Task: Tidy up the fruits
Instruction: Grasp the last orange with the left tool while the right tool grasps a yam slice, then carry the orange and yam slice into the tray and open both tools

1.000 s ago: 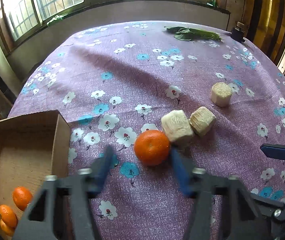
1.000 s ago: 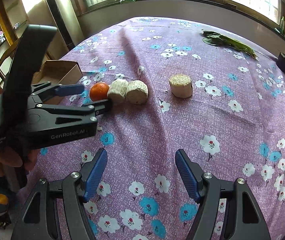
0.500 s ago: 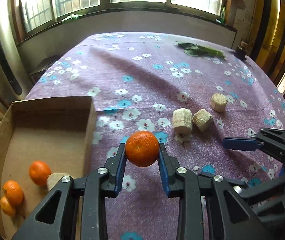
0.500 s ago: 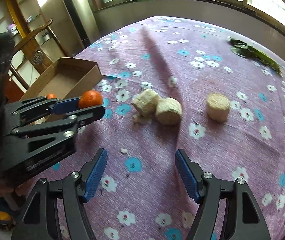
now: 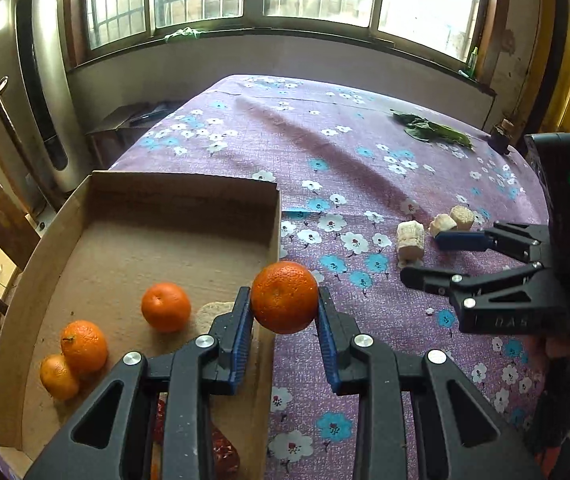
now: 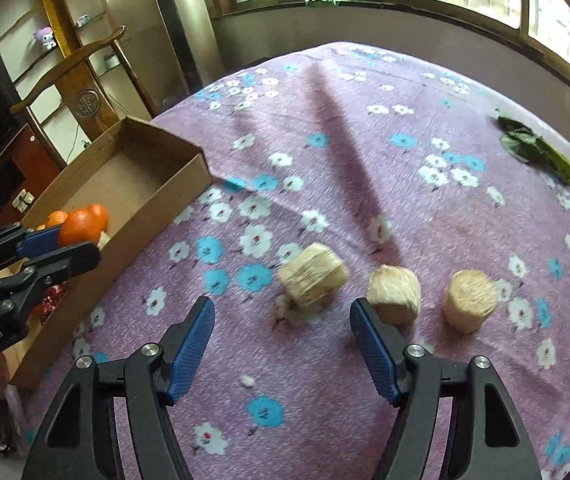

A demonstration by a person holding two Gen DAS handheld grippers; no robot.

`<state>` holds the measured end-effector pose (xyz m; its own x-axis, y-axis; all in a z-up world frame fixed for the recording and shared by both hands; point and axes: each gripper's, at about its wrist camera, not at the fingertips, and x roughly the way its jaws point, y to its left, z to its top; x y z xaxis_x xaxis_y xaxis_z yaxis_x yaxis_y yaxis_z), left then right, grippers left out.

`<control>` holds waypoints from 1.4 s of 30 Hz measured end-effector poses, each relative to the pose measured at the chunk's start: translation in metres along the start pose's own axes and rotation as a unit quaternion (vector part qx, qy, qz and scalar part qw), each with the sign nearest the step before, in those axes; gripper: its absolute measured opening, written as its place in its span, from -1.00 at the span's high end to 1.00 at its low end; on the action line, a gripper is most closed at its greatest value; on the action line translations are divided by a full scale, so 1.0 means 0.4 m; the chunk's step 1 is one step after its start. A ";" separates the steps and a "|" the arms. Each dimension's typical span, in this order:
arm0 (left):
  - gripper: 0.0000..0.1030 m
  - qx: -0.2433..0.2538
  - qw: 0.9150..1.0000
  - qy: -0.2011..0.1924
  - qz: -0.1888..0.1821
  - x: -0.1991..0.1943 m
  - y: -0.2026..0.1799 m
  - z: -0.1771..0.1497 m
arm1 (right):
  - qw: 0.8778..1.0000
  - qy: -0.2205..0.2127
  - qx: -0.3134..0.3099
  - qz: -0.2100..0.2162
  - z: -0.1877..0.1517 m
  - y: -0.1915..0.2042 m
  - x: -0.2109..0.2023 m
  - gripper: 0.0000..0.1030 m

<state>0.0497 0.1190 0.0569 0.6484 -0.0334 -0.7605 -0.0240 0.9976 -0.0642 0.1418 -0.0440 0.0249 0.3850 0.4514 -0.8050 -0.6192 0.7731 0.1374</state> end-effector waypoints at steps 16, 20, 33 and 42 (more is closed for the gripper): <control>0.43 -0.014 1.000 0.001 0.003 0.000 0.020 -0.011 | 0.999 0.022 -0.029 -0.021 0.011 -0.015 0.031 0.19; 0.43 -0.018 1.000 -0.001 0.005 -0.017 0.031 -0.024 | 1.000 0.006 -0.014 -0.003 -0.024 0.012 -0.015 0.19; 0.42 -0.038 0.998 -0.017 0.044 -0.101 0.130 -0.091 | 0.999 -0.017 -0.031 0.038 -0.065 0.179 -0.075 0.18; 0.42 -0.048 0.996 -0.034 0.073 -0.146 0.186 -0.124 | 0.996 -0.026 -0.061 0.063 -0.044 0.312 -0.082 0.18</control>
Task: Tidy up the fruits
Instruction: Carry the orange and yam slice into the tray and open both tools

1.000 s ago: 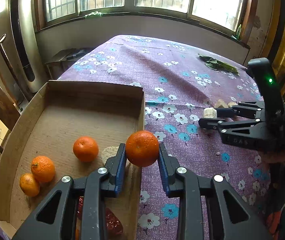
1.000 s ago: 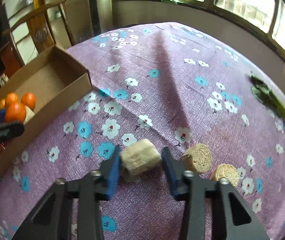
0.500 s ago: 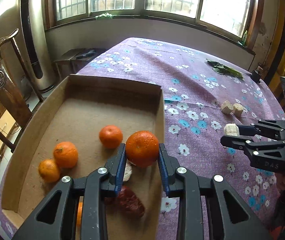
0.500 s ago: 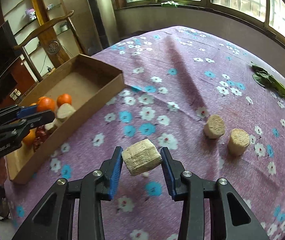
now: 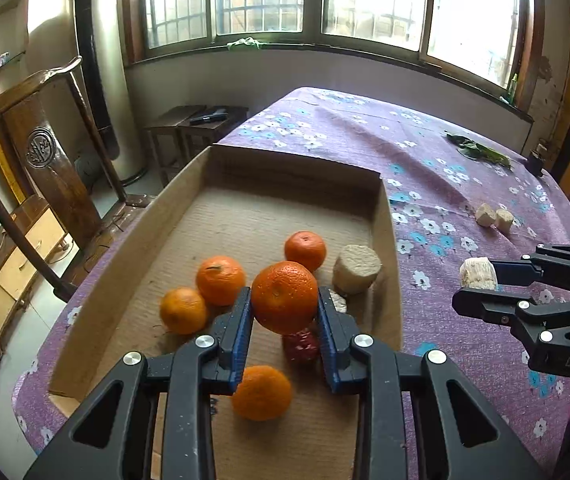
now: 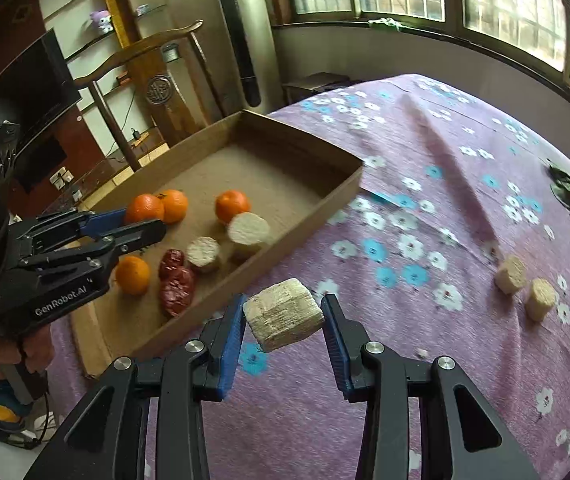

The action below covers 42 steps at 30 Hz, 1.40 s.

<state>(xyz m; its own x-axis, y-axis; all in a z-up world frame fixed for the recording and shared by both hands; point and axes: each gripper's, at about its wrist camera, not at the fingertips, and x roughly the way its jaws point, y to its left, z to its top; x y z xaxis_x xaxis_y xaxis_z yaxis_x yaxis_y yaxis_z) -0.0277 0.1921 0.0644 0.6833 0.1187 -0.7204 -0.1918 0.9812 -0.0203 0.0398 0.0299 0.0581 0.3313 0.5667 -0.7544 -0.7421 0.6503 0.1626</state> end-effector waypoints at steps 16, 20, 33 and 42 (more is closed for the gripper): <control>0.42 -0.038 0.999 0.000 0.028 0.001 0.135 -0.017 | 0.998 0.014 -0.051 0.018 0.076 0.137 0.088 0.17; 0.42 -0.041 0.999 0.003 0.029 0.006 0.150 -0.022 | 0.998 0.021 -0.057 0.019 0.103 0.156 0.130 0.17; 0.41 -0.037 0.998 0.010 0.049 0.028 0.162 -0.034 | 0.994 0.071 -0.080 0.011 0.154 0.191 0.300 0.16; -0.01 -0.051 0.997 0.018 0.056 0.036 0.162 -0.051 | 0.997 0.040 -0.061 0.015 0.129 0.172 0.208 -0.14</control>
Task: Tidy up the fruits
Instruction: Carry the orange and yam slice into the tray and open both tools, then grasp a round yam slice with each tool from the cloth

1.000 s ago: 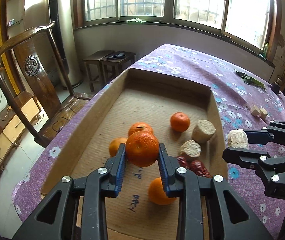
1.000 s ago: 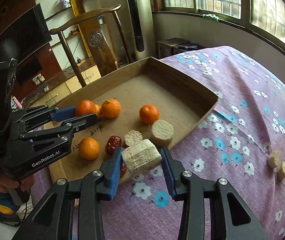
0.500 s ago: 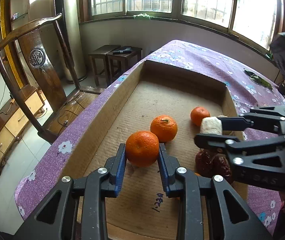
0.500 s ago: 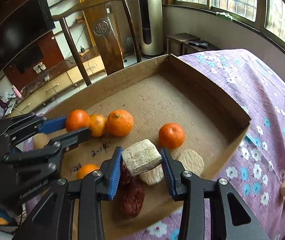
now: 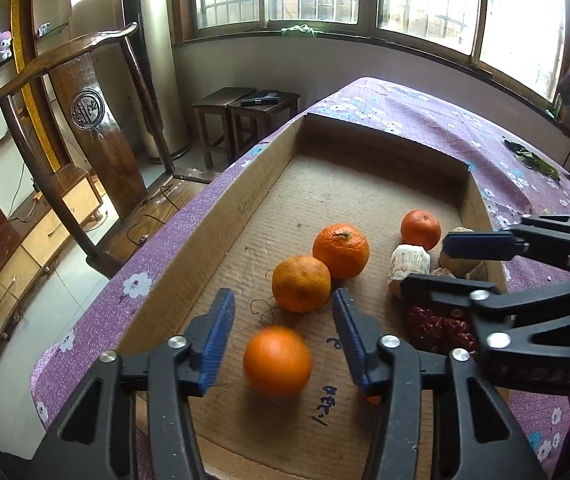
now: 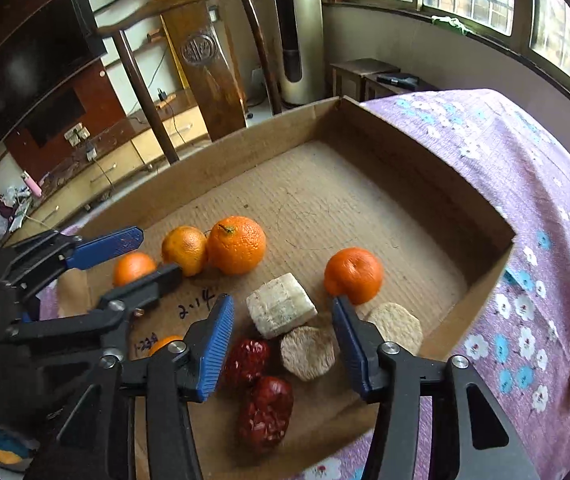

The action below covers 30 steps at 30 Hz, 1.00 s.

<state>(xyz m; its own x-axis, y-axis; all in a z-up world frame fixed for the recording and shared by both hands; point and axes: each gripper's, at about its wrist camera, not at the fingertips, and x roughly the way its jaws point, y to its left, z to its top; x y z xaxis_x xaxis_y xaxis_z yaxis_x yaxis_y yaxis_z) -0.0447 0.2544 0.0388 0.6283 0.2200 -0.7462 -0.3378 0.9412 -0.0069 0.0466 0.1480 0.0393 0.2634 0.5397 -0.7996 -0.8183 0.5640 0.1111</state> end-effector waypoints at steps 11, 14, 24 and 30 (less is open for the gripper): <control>-0.57 0.005 1.000 -0.028 0.005 -0.060 -0.063 0.010 | 0.998 -0.036 0.032 -0.030 -0.109 -0.055 -0.158 -0.37; -0.63 0.015 0.999 -0.030 -0.003 -0.071 -0.111 0.009 | 0.997 -0.039 0.050 -0.041 -0.140 -0.076 -0.187 -0.39; -0.70 0.047 0.997 -0.028 -0.046 -0.100 -0.321 0.006 | 0.985 -0.047 0.134 -0.099 -0.303 -0.249 -0.324 -0.46; -0.70 0.076 0.993 -0.009 -0.085 -0.085 -0.477 0.000 | 0.972 -0.043 0.187 -0.134 -0.370 -0.377 -0.383 -0.50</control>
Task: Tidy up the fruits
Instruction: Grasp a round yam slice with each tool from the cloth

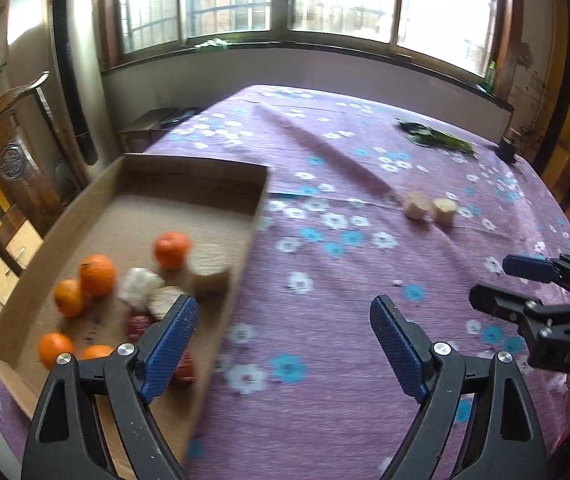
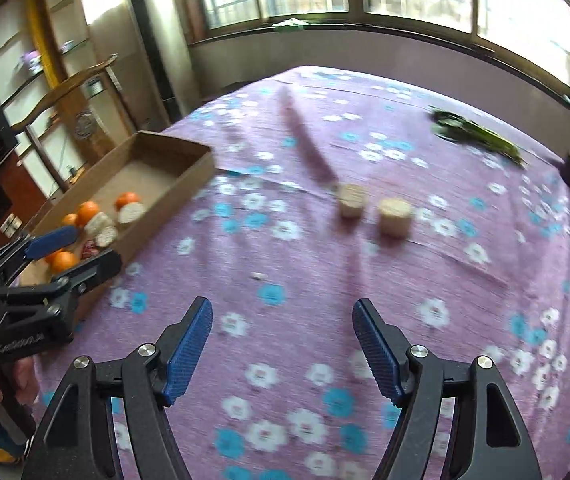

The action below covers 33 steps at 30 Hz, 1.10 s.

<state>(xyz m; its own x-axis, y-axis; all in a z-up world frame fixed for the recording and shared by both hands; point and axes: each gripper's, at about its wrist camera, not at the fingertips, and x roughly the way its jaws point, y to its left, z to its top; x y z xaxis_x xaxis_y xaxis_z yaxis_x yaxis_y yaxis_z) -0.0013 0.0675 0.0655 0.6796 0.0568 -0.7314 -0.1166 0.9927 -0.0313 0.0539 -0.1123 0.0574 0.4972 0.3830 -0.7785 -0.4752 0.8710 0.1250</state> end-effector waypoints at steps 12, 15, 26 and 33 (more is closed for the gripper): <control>-0.70 0.046 0.997 0.013 -0.058 0.165 -0.192 0.125 | 0.997 0.008 0.065 -0.028 -0.003 -0.144 0.032 -0.55; -0.70 0.052 0.996 0.030 -0.070 0.225 -0.219 0.150 | 0.997 0.009 0.077 -0.021 -0.013 -0.167 0.035 -0.55; 0.02 0.107 0.990 0.046 -0.077 0.383 -0.304 0.199 | 0.994 0.004 0.103 -0.034 -0.029 -0.222 0.011 -0.55; 0.46 0.105 0.989 0.047 -0.089 0.353 -0.288 0.188 | 0.996 0.007 0.086 -0.037 -0.009 -0.195 0.031 -0.55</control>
<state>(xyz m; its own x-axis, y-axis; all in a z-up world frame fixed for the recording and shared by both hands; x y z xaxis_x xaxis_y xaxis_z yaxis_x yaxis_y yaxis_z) 0.1627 -0.0309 0.0170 0.6039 -0.1217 -0.7877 0.1595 0.9867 -0.0301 0.0945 -0.1765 0.0358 0.5160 0.3120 -0.7977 -0.3046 0.9373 0.1695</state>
